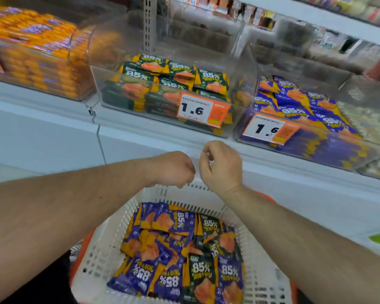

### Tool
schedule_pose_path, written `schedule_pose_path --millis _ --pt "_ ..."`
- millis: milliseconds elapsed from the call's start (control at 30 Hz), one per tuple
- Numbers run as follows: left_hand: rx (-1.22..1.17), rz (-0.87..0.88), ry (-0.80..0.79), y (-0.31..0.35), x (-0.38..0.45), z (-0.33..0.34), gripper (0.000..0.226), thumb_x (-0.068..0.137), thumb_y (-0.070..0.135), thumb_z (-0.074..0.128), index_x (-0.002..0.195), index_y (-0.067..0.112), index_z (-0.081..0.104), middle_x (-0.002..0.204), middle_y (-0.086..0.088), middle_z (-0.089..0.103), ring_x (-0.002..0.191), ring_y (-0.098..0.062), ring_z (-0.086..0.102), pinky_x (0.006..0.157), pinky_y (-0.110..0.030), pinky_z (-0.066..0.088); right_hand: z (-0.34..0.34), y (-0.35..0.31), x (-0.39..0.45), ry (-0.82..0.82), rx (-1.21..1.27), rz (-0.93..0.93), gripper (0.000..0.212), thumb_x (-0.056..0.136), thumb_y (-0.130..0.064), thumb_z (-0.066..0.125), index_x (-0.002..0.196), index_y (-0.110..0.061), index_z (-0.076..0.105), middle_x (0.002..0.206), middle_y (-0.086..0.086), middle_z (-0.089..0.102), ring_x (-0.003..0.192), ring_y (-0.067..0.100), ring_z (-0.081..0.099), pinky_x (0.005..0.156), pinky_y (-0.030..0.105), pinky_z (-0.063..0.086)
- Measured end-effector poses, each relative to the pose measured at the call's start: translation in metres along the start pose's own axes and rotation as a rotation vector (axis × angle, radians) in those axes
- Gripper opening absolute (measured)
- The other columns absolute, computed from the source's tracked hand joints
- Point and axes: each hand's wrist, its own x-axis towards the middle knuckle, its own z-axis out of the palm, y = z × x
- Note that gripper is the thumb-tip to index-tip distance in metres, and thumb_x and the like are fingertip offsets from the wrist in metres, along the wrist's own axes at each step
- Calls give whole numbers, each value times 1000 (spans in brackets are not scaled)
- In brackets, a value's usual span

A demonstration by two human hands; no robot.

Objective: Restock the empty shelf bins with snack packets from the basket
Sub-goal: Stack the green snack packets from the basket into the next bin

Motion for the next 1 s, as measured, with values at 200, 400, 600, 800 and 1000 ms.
schedule_pose_path --millis 200,400,600,800,1000 --pt "76 -30 -78 -6 10 24 23 91 16 58 111 10 67 116 -6 65 91 -19 68 92 -43 53 46 55 -124 -1053 -39 614 15 87 -15 48 72 -17 47 72 5 50 65 22 48 56 32 37" --pt "172 -76 -120 -13 18 40 24 92 17 54 110 10 69 108 -9 70 96 -24 68 89 -41 56 67 67 -193 -1506 -183 606 33 93 -22 57 125 -14 55 136 18 47 84 21 58 62 32 50" --pt "198 -98 -121 -15 20 43 24 96 23 55 118 20 64 101 5 64 93 -12 63 87 -31 51 67 67 -204 -1511 -289 484 28 89 -17 57 116 -22 62 104 2 64 95 21 60 78 32 54" --pt "179 -82 -124 -12 16 38 24 96 19 54 118 17 64 97 3 65 89 -15 66 79 -33 56 69 65 -185 -1549 -104 557 19 94 -15 52 107 -11 66 110 14 60 92 24 57 73 33 51" --pt "147 -74 -118 -16 9 14 26 97 22 55 115 5 63 105 -3 56 93 -21 56 88 -34 46 40 45 -75 -1299 14 453 21 98 -27 51 109 -16 65 104 4 66 96 20 59 83 34 49"
